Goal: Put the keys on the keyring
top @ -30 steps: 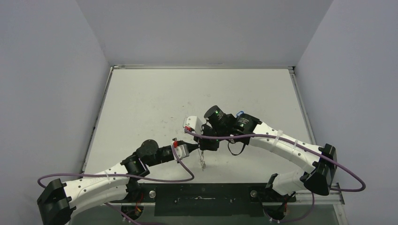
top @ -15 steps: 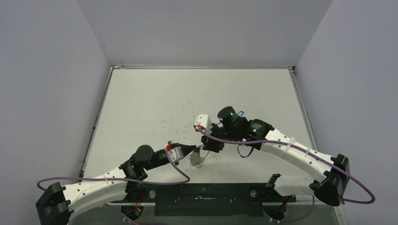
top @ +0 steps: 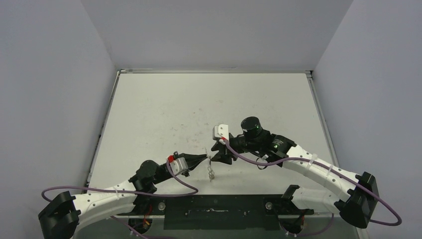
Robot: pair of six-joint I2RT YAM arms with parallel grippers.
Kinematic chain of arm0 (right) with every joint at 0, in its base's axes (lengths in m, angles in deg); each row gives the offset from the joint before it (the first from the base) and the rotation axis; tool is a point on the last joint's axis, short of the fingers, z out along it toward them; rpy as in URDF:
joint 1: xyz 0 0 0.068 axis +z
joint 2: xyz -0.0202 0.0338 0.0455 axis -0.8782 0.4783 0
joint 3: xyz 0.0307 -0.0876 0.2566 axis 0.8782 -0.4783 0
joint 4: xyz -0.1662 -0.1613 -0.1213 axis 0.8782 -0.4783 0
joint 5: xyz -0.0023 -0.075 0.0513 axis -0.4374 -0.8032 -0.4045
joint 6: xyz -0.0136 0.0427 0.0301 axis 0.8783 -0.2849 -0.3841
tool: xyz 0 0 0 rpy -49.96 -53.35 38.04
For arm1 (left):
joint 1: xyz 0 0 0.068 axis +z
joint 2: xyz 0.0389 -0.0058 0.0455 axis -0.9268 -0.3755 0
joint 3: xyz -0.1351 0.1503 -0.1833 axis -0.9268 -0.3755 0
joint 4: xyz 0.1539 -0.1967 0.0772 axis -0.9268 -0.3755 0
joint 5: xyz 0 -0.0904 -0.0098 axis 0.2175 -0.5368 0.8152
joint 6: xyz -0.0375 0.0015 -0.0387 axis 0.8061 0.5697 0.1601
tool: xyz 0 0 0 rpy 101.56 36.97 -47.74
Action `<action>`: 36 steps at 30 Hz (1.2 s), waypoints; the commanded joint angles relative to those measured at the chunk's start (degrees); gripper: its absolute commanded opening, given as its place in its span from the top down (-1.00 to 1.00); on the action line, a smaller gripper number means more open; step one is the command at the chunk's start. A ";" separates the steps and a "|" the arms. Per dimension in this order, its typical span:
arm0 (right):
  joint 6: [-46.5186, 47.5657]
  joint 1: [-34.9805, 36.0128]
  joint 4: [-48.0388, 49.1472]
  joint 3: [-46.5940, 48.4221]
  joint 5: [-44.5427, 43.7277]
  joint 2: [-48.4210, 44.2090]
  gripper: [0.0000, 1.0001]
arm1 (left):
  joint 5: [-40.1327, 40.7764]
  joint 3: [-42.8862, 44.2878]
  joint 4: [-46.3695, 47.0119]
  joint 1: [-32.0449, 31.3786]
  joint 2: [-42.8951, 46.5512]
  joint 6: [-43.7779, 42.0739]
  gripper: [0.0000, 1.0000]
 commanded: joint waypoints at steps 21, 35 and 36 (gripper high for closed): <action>-0.69 0.16 2.60 3.09 1.76 5.71 1.00 | 1.58 1.06 1.84 -0.15 2.76 -0.06 0.93; 2.44 5.89 -24.73 21.24 -12.86 14.38 1.00 | -0.04 10.08 -25.67 -0.16 6.11 -7.06 0.32; 2.69 6.16 -25.76 22.21 -12.95 14.87 1.00 | -0.33 10.59 -26.13 -0.11 5.70 -7.30 0.32</action>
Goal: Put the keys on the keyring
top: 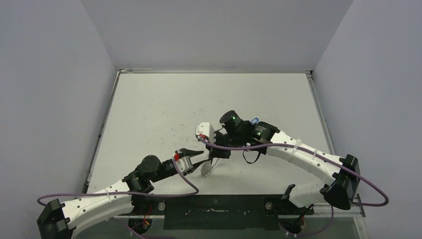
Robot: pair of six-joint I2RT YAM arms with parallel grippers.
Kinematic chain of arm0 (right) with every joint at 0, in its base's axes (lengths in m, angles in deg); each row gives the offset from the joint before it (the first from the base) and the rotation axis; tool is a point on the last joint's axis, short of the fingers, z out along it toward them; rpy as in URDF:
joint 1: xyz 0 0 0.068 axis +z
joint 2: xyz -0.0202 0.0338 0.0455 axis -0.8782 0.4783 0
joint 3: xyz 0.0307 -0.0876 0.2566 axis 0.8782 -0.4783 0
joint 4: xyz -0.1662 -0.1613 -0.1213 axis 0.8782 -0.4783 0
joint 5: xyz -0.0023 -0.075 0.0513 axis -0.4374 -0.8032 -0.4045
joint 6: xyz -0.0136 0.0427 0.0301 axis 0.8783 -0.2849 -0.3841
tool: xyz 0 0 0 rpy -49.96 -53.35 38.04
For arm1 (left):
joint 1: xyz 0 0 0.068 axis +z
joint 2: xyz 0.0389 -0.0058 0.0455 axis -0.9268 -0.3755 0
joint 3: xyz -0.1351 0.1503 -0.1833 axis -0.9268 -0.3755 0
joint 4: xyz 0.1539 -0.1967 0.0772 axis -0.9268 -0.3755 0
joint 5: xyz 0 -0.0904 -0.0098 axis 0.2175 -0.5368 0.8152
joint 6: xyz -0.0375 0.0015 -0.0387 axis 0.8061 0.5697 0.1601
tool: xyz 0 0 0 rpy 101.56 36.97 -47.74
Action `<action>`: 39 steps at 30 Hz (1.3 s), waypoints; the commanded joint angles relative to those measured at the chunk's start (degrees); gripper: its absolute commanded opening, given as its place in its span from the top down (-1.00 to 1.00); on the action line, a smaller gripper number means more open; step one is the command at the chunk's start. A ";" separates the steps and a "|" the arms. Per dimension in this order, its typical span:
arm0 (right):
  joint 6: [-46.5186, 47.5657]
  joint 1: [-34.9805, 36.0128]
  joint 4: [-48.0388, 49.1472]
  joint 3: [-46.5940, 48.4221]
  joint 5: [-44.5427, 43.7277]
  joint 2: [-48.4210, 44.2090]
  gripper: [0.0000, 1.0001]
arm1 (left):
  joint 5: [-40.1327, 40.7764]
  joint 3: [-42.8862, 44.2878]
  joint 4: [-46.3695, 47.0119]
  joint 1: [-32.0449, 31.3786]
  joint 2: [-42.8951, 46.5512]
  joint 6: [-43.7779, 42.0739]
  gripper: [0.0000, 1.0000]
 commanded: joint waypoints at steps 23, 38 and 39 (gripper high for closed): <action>1.16 4.80 -6.94 8.61 -4.30 5.03 1.00 | -5.74 5.21 3.33 -0.15 -7.46 -1.32 0.49; -1.86 4.46 0.87 3.68 -7.59 1.16 0.05 | -4.58 1.86 6.52 -0.13 -4.95 1.28 1.00; -1.91 4.19 2.26 2.50 -7.23 -0.05 0.00 | -4.41 1.38 7.41 -0.18 -4.87 1.61 1.00</action>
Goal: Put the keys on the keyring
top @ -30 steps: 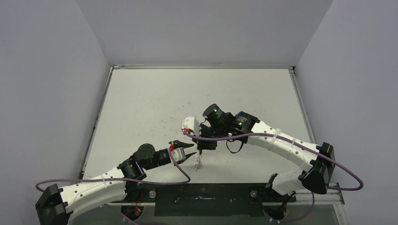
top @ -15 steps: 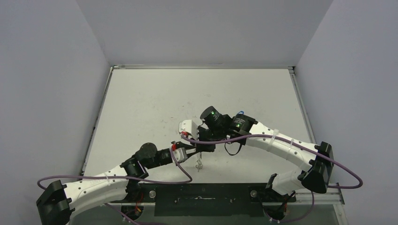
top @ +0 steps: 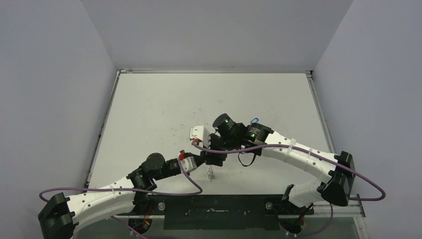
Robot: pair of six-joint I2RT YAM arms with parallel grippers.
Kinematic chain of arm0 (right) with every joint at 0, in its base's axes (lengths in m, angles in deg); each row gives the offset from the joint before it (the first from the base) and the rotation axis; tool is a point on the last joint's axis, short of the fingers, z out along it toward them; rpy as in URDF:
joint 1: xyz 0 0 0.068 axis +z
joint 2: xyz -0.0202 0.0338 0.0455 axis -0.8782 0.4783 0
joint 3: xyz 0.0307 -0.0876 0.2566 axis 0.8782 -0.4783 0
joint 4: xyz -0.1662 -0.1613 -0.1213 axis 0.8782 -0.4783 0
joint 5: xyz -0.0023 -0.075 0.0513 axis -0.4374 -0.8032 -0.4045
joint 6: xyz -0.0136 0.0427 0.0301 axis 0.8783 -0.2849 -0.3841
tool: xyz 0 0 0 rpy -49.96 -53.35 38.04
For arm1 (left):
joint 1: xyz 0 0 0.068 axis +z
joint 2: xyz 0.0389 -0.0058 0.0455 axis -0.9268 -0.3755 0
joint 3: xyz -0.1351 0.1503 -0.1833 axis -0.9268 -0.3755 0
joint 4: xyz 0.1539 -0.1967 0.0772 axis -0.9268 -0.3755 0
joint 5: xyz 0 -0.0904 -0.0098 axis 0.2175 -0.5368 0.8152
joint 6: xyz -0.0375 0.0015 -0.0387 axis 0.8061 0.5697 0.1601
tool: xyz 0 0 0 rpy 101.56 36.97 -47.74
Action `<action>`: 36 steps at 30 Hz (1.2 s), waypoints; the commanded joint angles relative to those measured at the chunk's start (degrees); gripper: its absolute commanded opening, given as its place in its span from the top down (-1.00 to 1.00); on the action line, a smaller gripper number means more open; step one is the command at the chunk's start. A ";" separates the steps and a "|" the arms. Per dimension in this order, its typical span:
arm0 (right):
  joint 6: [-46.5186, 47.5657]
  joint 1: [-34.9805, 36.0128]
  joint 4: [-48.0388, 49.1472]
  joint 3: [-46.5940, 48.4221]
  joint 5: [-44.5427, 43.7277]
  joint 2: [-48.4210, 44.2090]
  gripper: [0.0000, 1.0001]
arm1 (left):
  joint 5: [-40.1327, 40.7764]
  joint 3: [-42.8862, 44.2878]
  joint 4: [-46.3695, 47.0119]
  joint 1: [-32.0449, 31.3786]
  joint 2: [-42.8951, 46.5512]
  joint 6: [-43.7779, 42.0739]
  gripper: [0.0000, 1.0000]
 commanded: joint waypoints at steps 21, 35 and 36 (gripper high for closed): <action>-5.36 -10.27 22.63 -16.76 21.94 -13.67 0.05 | 2.25 -9.67 32.16 -0.20 0.03 5.60 1.00; -6.00 -10.29 22.47 -15.53 21.94 -10.67 0.79 | 2.36 -9.61 30.67 -0.18 0.87 5.83 1.00; -5.76 -10.29 22.22 -15.60 21.76 -10.71 0.88 | 2.44 -9.63 30.49 -0.15 1.17 5.77 1.00</action>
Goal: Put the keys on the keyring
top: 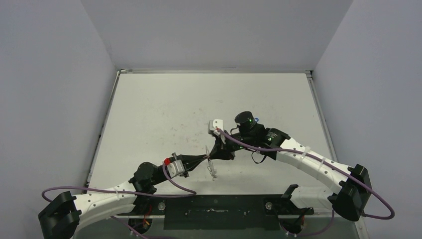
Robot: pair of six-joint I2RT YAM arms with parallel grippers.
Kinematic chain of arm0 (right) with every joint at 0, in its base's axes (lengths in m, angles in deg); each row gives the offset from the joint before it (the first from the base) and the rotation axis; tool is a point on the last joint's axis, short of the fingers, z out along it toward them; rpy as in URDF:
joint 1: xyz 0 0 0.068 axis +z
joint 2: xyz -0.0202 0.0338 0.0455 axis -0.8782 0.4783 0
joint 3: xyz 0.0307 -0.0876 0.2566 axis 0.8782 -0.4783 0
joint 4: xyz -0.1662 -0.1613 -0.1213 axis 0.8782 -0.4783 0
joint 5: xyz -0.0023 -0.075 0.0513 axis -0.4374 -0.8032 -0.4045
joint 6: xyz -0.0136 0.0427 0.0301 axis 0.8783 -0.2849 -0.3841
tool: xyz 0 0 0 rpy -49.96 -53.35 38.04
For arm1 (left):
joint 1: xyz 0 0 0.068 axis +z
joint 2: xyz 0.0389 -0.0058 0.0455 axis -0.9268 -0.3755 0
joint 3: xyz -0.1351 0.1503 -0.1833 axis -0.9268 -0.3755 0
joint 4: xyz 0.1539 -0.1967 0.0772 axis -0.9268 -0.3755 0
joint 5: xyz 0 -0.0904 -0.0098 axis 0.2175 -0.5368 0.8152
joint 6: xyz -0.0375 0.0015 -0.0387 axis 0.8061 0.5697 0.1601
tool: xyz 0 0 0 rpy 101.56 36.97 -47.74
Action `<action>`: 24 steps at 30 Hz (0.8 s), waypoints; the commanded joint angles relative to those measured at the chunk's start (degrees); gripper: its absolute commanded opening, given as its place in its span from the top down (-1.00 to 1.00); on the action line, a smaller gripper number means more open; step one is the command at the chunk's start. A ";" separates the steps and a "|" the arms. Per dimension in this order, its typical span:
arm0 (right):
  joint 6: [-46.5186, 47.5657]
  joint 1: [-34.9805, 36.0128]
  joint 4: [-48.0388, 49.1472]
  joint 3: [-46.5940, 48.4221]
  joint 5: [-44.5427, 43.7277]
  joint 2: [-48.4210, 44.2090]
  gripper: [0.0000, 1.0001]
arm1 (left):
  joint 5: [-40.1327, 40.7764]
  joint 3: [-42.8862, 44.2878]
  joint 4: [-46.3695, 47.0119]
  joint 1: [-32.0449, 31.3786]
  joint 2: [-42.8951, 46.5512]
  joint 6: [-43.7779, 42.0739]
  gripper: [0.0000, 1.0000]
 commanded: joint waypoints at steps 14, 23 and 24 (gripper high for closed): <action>1.77 0.22 1.38 -0.29 -1.17 1.59 1.00 | 0.84 0.57 3.91 -0.16 3.30 0.94 1.00; 2.46 1.89 -0.17 0.19 -6.34 3.62 1.00 | 0.75 0.50 4.18 -0.16 3.28 1.05 1.00; 2.47 2.35 -0.39 0.30 -7.12 3.72 1.00 | 0.75 0.54 4.13 -0.10 3.30 1.04 1.00</action>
